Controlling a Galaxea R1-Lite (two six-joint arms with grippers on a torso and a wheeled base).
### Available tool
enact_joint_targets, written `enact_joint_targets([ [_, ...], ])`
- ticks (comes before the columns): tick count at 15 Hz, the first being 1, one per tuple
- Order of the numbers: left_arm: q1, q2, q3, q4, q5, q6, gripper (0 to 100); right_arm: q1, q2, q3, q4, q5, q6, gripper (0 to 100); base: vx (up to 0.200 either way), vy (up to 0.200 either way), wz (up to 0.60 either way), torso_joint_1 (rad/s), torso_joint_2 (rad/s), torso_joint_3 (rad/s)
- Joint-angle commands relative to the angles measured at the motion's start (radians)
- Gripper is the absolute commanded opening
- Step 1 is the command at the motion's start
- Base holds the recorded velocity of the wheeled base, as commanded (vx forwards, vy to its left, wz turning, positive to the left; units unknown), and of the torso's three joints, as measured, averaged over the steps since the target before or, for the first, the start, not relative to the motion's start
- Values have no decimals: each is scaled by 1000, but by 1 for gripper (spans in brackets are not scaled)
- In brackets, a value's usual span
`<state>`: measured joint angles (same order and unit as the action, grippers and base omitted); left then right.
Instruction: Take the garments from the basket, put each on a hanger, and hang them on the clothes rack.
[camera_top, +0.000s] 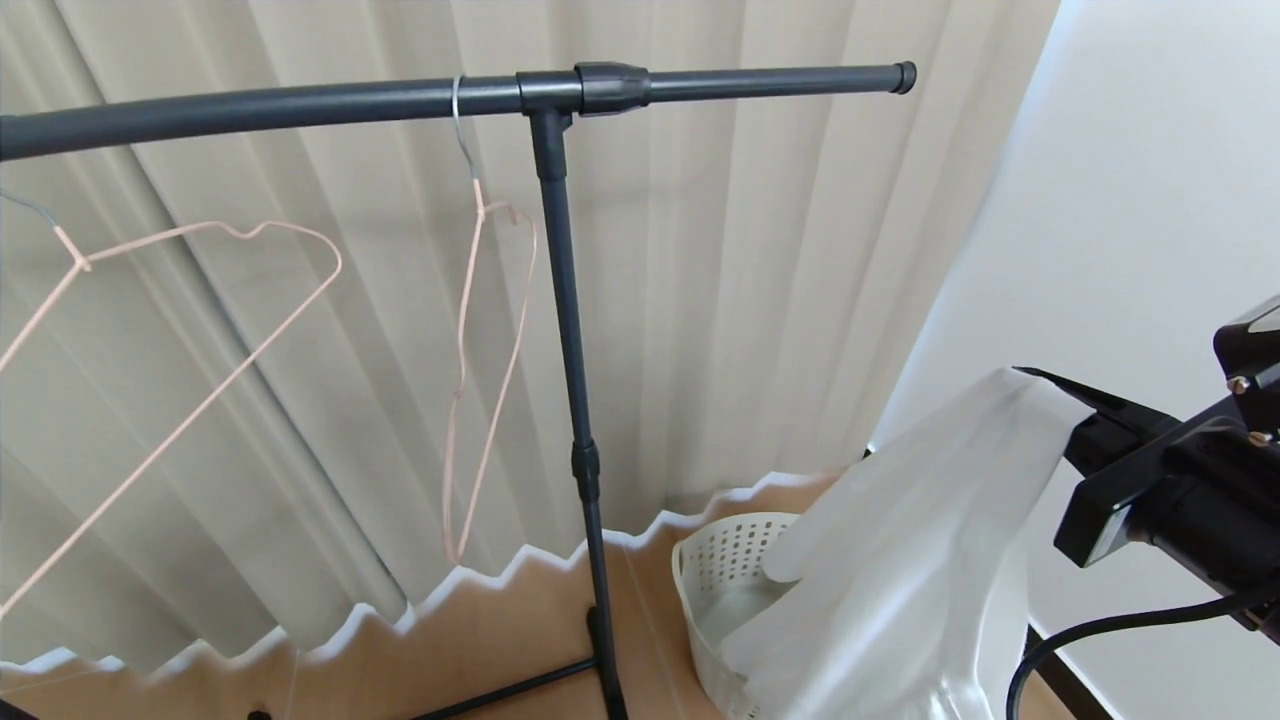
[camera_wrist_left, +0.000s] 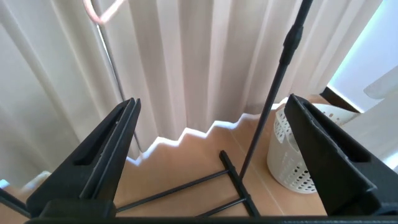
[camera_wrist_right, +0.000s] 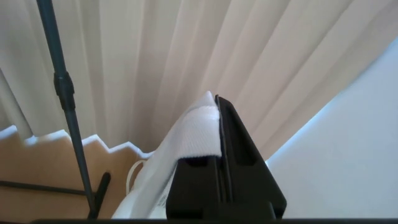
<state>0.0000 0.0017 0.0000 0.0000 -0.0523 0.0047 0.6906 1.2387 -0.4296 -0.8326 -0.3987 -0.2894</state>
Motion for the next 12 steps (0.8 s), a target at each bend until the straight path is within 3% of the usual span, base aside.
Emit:
enact_joint_targets([
  [1,0,1,0,0,0,0,100,1,2,2,0,0,-1,0,0,0,0,203,-540,-310],
  [8,2,1,0,0,0,0,100,0,4,2,0,0,-1,0,0,0,0,237,-584,-339],
  [12,2,1,0,0,0,0,100,1,5,3,0,0,-1,0,0,0,0,187,-446,-137],
])
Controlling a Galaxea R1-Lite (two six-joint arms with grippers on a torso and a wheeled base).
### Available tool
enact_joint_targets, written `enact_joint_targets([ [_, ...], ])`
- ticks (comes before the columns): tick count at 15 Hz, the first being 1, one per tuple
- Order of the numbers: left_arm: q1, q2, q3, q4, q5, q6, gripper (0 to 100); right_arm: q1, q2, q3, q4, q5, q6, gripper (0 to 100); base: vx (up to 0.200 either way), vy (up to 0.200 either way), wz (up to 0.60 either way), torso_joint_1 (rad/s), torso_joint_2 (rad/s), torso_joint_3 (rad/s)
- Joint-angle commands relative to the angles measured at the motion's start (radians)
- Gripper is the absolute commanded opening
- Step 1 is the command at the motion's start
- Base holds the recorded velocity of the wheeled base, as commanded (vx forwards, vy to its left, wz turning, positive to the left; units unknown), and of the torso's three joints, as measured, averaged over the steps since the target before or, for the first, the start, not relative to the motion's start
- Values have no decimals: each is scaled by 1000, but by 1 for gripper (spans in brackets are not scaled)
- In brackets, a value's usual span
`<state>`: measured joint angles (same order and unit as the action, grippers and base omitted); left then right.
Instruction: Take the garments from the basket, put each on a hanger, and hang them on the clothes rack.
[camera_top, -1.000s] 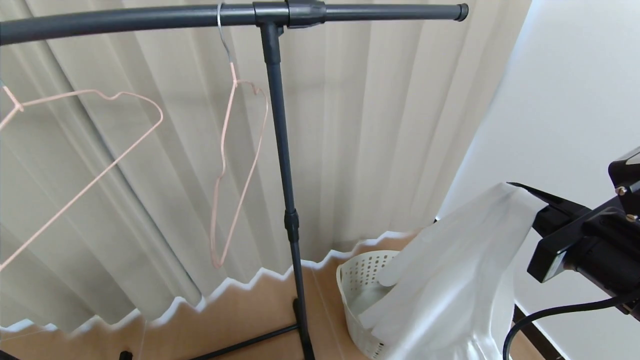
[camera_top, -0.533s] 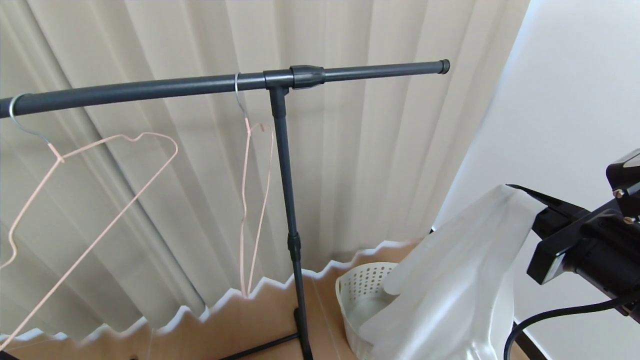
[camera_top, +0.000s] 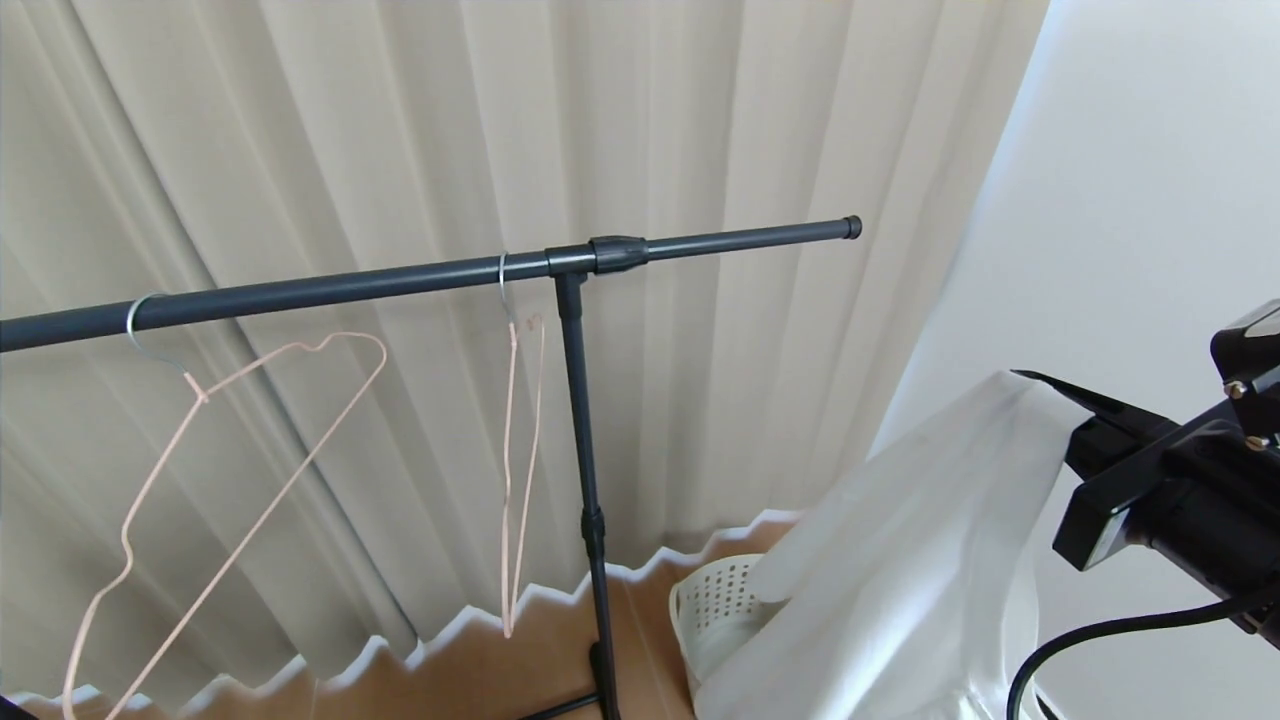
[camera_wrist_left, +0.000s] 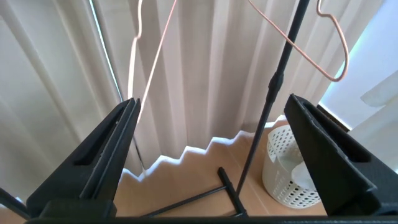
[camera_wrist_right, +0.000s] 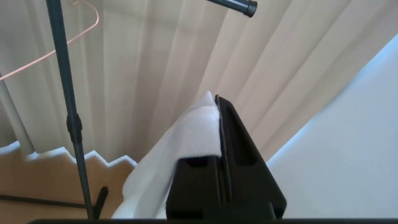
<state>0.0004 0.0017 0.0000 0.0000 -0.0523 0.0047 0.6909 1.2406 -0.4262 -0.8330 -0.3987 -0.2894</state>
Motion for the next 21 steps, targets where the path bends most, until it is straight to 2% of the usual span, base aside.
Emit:
enact_joint_targets([
  [1,0,1,0,0,0,0,100,1,3,0,0,0,-1,0,0,0,0,168,-408,-183],
  [12,0,0,0,-2,2,0,100,1,5,33,-2,1,-30,0,0,0,0,166,-358,-192],
  [16,0,0,0,-3,2,0,100,-1,2,41,-2,1,-56,0,0,0,0,28,-66,-28],
  [21,0,0,0,-3,0,0,100,-1,3,41,-2,1,-56,0,0,0,600,6,-4,-1],
])
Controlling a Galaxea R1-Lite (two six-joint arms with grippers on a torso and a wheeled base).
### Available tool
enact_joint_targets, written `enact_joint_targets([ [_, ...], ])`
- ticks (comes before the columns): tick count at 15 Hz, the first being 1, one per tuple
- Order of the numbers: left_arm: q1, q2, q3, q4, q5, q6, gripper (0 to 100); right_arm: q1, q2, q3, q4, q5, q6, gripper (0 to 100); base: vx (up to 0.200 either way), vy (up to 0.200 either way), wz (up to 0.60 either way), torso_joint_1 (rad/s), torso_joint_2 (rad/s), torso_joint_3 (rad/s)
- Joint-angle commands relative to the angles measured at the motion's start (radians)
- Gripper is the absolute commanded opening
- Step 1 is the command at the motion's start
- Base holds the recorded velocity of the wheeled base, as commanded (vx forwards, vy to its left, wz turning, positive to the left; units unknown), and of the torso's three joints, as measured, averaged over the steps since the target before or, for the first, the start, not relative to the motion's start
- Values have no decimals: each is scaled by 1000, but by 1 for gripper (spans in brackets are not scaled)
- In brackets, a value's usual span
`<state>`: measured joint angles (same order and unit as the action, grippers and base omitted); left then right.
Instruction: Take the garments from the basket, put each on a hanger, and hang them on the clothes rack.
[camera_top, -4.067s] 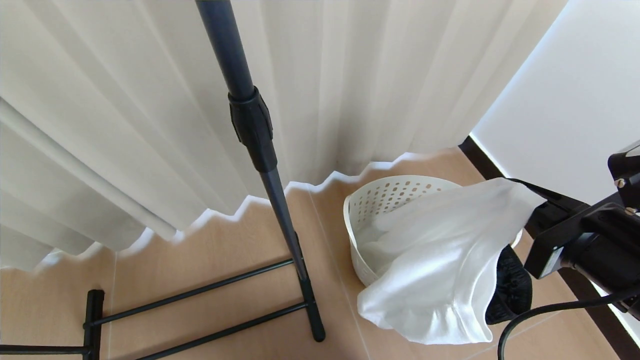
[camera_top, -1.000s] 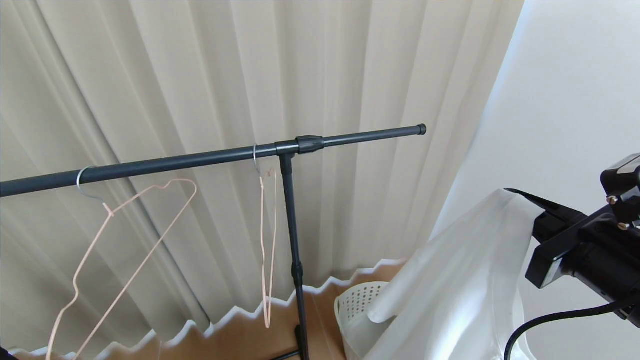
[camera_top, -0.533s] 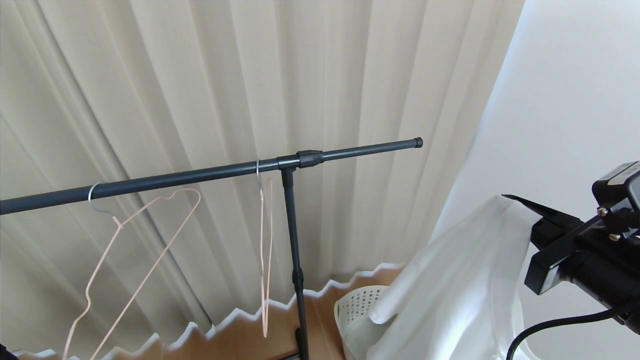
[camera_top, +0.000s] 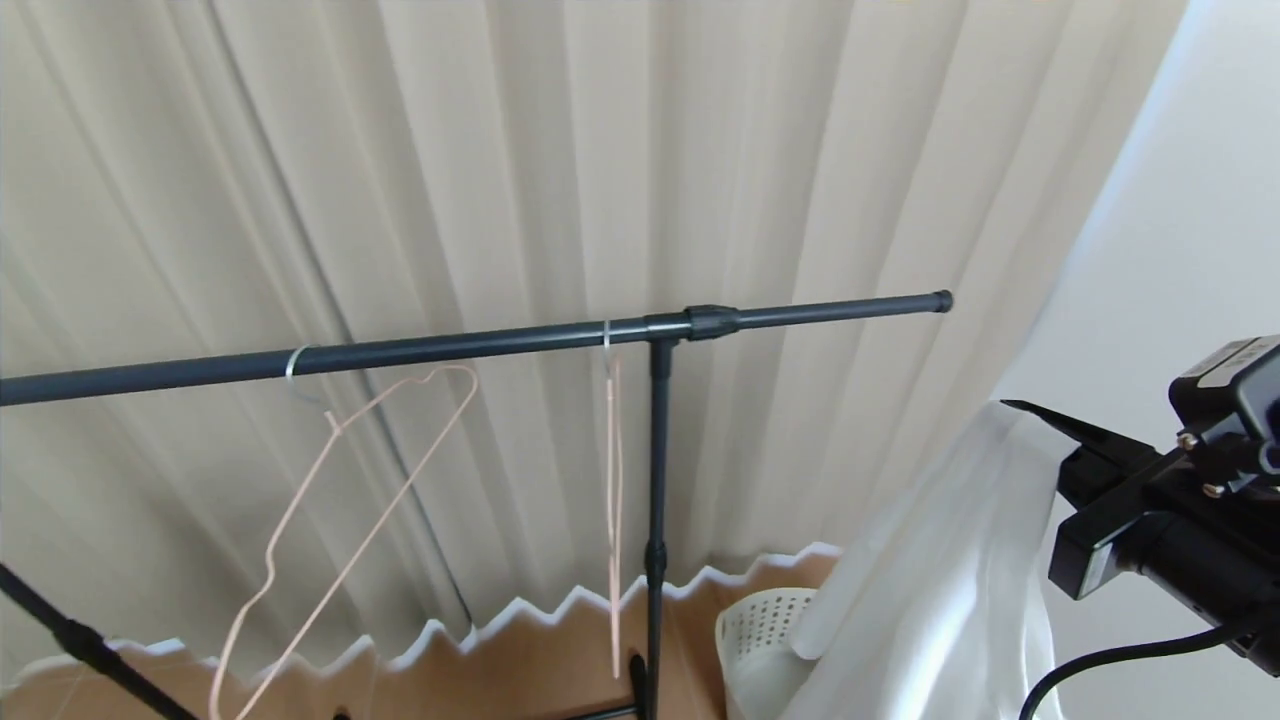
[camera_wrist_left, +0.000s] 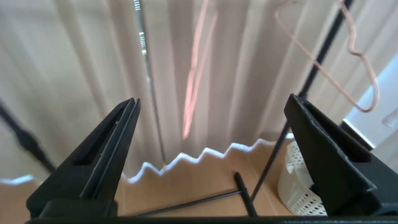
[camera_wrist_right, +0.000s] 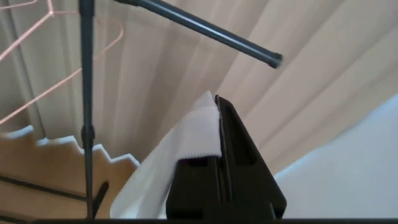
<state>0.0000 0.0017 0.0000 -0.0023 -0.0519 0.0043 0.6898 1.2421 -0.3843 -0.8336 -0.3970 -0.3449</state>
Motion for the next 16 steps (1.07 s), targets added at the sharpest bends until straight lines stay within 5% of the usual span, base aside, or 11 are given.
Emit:
enact_joint_targets([
  [1,0,0,0,1,0,2,100,1,2,-1,-1,0,0,0,0,0,600,7,2,-2],
  [4,2,0,0,1,0,0,100,1,0,1,-1,0,0,0,0,0,200,-1,1,1],
  [8,2,0,0,1,-2,2,100,1,2,1,-1,0,0,0,-200,0,0,4,4,2],
  [13,2,0,0,1,-2,0,100,1,0,1,-1,0,0,0,-200,200,0,-3,0,2],
  [16,2,0,0,1,-2,0,100,1,0,1,-1,0,0,0,0,200,0,-3,2,1],
])
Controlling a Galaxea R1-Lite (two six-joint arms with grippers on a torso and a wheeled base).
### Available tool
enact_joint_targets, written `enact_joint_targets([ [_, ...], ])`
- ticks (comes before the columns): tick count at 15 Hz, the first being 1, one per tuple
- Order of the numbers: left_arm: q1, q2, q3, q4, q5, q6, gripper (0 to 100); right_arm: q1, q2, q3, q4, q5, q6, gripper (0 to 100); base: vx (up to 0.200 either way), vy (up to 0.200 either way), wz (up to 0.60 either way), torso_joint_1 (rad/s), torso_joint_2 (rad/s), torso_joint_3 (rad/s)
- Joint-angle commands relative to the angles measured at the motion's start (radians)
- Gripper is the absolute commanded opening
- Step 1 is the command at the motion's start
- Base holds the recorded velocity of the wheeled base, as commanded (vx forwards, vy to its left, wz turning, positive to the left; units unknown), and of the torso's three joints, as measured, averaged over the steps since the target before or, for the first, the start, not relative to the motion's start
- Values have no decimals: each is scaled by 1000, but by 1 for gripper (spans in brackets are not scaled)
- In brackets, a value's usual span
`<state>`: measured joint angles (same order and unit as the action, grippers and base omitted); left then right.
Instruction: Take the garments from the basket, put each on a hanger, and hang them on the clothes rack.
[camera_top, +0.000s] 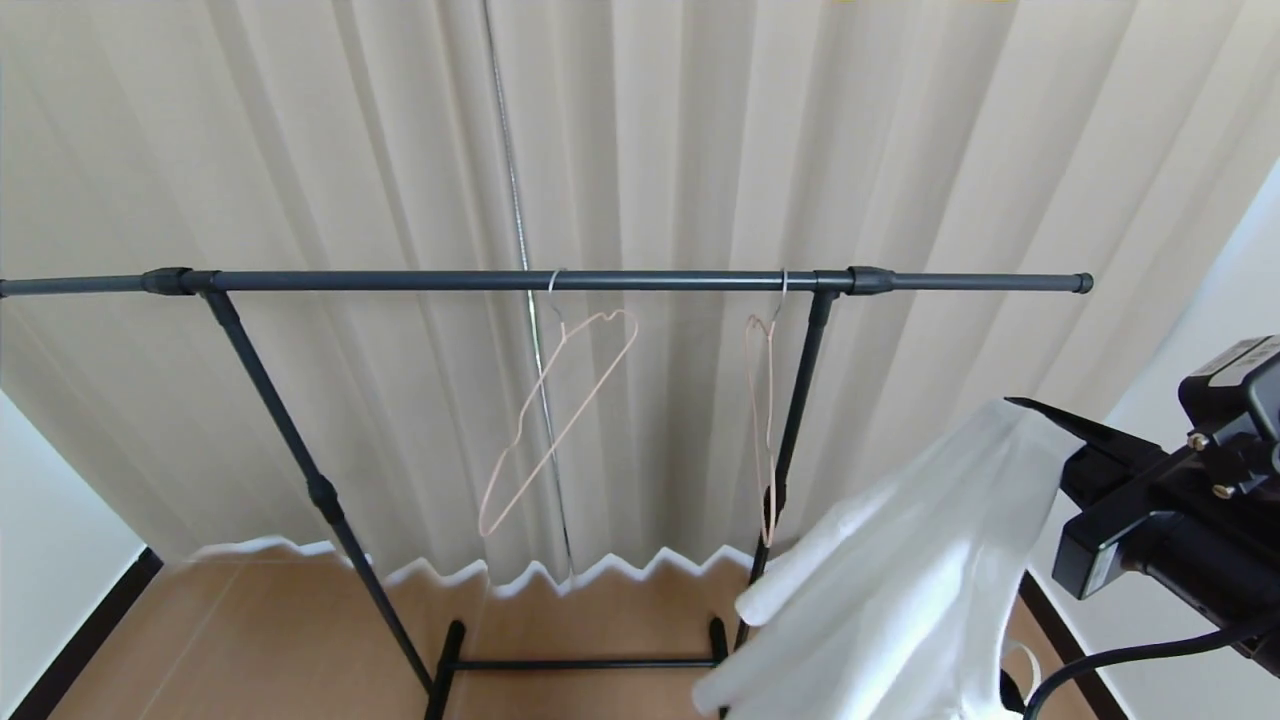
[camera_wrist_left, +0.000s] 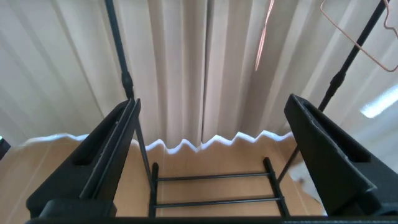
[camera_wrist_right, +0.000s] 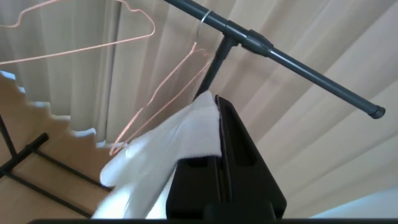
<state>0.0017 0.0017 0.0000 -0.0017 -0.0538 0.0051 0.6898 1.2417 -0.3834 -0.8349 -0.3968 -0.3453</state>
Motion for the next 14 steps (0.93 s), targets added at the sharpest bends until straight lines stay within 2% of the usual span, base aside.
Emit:
enact_joint_targets([
  [1,0,0,0,0,0,-1,100,1,1,0,0,0,0,0,0,200,0,-12,-12,12],
  [9,-2,0,0,0,2,-1,100,1,-2,5,-1,-2,-11,0,0,0,0,0,0,0],
  [14,-2,0,0,-1,2,-1,100,-29,-1,1,0,-2,-17,0,0,0,0,0,0,0],
])
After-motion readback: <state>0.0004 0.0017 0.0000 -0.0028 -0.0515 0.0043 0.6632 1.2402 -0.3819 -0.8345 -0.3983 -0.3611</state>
